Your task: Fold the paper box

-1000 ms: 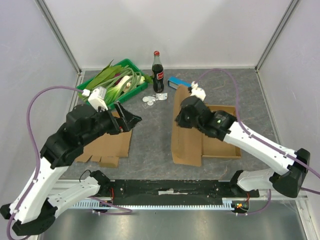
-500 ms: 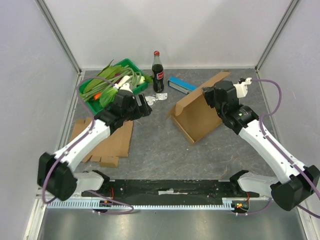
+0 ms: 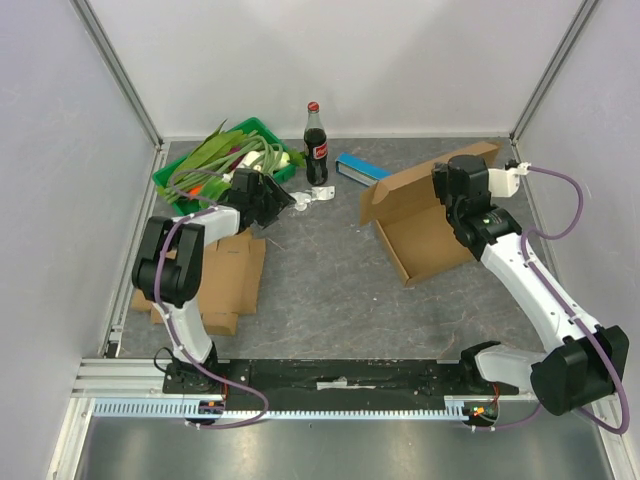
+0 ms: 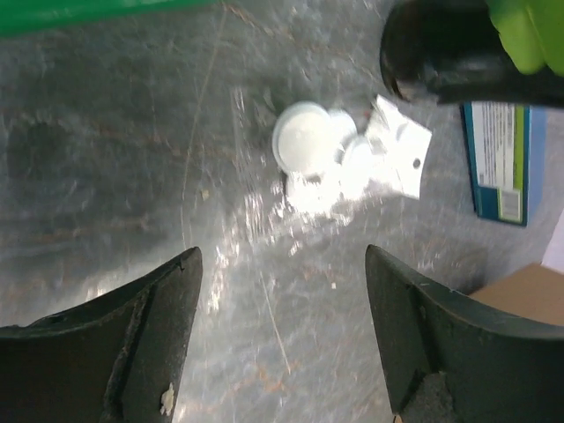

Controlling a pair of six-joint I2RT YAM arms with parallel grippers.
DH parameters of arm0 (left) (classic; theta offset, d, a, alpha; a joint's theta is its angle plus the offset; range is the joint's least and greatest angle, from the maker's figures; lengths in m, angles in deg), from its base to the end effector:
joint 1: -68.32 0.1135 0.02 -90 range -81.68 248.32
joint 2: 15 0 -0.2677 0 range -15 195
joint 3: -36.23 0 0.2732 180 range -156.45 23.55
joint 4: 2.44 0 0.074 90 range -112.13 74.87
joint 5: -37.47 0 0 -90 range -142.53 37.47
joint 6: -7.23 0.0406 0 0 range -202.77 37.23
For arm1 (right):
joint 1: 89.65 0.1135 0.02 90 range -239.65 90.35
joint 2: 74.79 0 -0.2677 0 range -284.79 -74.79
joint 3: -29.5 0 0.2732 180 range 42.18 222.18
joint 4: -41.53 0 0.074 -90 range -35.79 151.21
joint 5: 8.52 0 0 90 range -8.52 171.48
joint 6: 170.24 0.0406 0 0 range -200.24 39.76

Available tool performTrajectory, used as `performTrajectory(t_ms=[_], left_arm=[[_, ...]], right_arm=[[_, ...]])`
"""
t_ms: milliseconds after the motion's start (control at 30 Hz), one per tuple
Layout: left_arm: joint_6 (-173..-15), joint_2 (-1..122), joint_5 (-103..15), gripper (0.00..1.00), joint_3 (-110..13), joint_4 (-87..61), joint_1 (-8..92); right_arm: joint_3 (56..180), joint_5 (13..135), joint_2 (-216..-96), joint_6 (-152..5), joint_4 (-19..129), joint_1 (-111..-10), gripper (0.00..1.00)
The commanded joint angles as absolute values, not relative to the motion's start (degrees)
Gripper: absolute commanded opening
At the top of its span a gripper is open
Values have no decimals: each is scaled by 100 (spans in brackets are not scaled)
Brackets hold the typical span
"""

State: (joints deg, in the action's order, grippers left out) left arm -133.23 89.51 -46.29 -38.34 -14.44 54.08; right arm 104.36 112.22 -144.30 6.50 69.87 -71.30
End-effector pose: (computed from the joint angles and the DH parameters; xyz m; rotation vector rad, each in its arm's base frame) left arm 0.3952 -0.1049 0.1599 -0.6908 2.2999 -0.6833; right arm 0.2899 0.0743 0.3472 1.3860 1.4100 0.6971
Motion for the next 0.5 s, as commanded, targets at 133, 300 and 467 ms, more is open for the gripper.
performTrajectory(t_ms=[133,300,467], left_arm=[[-14509,9644,-4936,69,-3561,648,5453],[-14675,10048,-5042,57,-3455,1150,5426],[-14589,10163,-5236,36,-3358,1432,5452]], right_arm=[[10625,11242,-14422,458,6318,-7260,0],[10652,11093,-14483,457,6204,-7304,0],[10573,11040,-14554,729,6204,-7321,0]])
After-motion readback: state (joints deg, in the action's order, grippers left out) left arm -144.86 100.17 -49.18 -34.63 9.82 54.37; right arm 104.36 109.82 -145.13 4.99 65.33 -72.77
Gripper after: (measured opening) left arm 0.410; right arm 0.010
